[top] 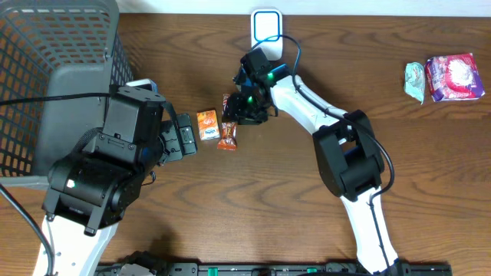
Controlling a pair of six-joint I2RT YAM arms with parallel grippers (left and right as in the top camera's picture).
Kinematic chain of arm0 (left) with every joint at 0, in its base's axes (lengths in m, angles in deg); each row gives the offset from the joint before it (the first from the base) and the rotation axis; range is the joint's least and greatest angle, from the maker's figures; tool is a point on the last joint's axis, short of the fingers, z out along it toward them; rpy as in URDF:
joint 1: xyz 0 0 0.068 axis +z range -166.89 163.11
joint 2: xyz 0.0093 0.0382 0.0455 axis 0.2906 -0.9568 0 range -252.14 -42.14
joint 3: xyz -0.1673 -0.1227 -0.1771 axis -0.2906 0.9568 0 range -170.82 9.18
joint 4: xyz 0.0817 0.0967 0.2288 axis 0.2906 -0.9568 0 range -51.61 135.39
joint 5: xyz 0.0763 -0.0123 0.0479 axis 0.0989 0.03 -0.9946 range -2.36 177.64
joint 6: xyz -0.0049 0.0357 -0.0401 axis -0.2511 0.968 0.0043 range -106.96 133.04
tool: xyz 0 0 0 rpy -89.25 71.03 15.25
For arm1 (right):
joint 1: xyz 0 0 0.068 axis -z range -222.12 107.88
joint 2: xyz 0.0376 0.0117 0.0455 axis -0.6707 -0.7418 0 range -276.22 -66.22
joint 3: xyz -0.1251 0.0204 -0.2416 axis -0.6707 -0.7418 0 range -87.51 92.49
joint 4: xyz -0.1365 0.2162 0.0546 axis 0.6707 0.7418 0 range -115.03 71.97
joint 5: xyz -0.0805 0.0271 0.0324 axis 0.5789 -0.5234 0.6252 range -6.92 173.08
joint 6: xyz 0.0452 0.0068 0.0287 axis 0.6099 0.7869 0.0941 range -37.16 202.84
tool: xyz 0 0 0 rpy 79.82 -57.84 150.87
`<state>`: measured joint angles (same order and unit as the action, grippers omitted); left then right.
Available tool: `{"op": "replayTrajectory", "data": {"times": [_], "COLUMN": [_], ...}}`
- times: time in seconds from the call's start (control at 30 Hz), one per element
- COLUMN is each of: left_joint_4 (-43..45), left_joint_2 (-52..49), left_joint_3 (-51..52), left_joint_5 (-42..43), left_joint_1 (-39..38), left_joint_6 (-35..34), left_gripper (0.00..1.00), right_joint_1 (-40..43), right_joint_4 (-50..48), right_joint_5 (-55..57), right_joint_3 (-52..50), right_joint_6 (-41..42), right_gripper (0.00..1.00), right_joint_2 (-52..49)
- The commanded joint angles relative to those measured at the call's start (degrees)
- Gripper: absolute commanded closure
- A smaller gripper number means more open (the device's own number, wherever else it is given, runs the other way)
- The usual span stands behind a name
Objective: Scan the item barcode
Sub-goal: 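Reach the right gripper to the brown TOP bar and grasp it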
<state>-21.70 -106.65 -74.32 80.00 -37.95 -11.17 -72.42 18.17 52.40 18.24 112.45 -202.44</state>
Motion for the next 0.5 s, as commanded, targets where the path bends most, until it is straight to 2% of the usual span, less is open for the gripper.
{"op": "replayTrajectory", "data": {"times": [0.0,0.03,0.07,0.23,0.47], "left_joint_4": [-0.17,-0.17,-0.15,-0.17,-0.17], "left_joint_2": [0.11,0.11,0.11,0.11,0.11], "left_joint_3": [-0.20,-0.20,-0.20,-0.20,-0.20], "left_joint_5": [-0.31,-0.31,-0.31,-0.31,-0.31], "left_joint_1": [0.13,0.13,0.13,0.13,0.13], "left_joint_6": [-0.11,-0.11,-0.11,-0.11,-0.11], "left_gripper": [0.02,0.02,0.02,0.02,0.02], "right_joint_1": [-0.98,-0.98,-0.96,-0.02,4.35], "right_joint_4": [-0.44,-0.70,-0.85,-0.79,1.14], "right_joint_5": [1.68,1.92,2.54,-0.24,-2.21], "right_joint_3": [-0.59,-0.59,-0.59,1.42,11.54], "right_joint_6": [1.90,1.90,1.88,1.84,1.81], "right_gripper": [0.81,0.94,0.99,0.99,0.99], "right_joint_2": [-3.96,-3.96,-3.96,-3.89,-1.84]}}
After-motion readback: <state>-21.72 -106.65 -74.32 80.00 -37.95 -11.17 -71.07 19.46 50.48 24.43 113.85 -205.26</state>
